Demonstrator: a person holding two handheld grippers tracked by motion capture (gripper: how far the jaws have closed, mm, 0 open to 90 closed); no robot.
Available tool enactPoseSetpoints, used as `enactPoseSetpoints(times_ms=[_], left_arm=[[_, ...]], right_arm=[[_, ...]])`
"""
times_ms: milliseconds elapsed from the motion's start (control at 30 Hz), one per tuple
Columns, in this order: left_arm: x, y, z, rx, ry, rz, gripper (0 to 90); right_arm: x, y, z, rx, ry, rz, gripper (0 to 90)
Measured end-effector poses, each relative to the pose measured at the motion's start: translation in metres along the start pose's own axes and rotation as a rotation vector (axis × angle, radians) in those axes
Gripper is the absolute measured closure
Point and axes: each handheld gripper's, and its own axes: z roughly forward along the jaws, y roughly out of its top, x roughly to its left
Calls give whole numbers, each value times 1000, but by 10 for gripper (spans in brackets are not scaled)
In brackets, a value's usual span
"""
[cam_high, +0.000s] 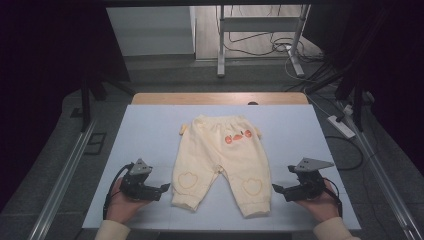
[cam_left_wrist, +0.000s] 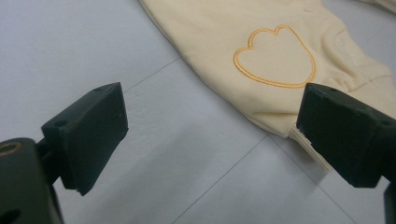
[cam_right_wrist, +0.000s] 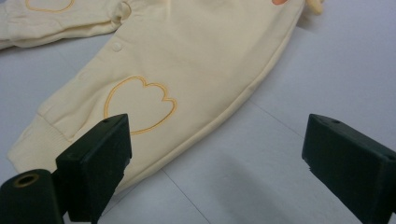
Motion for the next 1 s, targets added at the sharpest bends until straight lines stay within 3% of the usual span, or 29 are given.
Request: enactPoseSetpoints(times_ms=[1000], left_arm=[[2, -1, -2, -7, 4, 2, 89]], right_arm=[[4, 0, 3, 0, 3, -9, 86]])
